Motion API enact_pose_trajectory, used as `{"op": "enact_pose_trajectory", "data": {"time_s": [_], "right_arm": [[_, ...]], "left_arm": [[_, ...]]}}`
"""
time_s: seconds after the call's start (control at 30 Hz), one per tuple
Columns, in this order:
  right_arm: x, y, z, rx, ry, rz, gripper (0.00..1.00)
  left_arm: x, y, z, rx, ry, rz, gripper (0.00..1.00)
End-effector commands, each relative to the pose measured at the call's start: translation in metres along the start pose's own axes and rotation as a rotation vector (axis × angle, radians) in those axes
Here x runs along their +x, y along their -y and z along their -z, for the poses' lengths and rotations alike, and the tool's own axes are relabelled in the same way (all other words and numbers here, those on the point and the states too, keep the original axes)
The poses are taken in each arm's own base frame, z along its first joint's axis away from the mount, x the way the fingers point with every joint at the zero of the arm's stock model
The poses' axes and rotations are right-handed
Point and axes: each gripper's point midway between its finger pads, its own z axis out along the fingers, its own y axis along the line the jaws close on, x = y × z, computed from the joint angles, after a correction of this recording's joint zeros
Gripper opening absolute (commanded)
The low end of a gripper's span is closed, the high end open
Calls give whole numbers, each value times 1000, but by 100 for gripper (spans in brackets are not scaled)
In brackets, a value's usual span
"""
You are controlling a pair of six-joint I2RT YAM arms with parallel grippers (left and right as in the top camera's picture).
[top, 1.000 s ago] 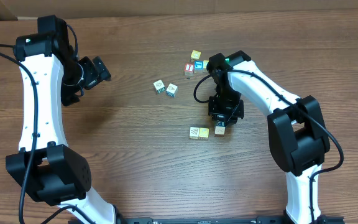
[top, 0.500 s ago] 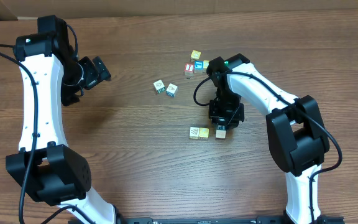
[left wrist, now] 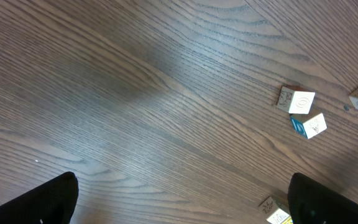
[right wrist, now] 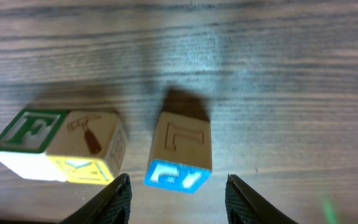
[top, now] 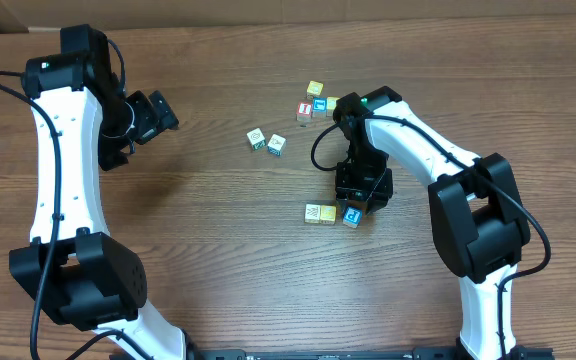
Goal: Flip 5 blocks
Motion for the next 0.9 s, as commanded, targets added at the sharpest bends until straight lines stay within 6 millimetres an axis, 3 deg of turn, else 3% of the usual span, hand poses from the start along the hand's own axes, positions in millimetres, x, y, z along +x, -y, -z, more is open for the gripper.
{"op": "enact_pose_trajectory", "data": {"time_s": [0.0, 0.1, 0.17, 0.2, 0.23, 0.37, 0.53, 0.67, 0.8, 0.87], "right_arm": [[-6, -11, 40, -63, 91, 43, 50], [-8, -3, 61, -71, 118, 34, 50], [-10, 5, 74, -89, 137, 20, 44], [-11, 10, 80, -100, 148, 5, 28], [-13, 17, 88, -112, 163, -13, 4], [-6, 40, 119, -149, 225, -31, 4], [21, 64, 143, -118, 328, -59, 4], [37, 72, 136, -138, 364, -102, 4], [35, 77, 102, -150, 349, -170, 4], [33, 75, 75, -159, 318, -172, 4]], "left_arm": [[-1, -1, -4, -10, -7, 4, 100], [-1, -1, -4, -10, -6, 4, 100], [-1, -1, -4, -10, -7, 4, 100], [-1, -1, -4, -11, -6, 4, 100], [-1, -1, -4, -10, -7, 4, 100], [-1, -1, -4, -10, -7, 4, 100], [-1, -1, -4, -11, -6, 4, 100], [-1, -1, -4, -10, -7, 4, 100], [-1, -1, -4, -10, -7, 4, 100], [-1, -1, -4, -10, -7, 4, 100]]}}
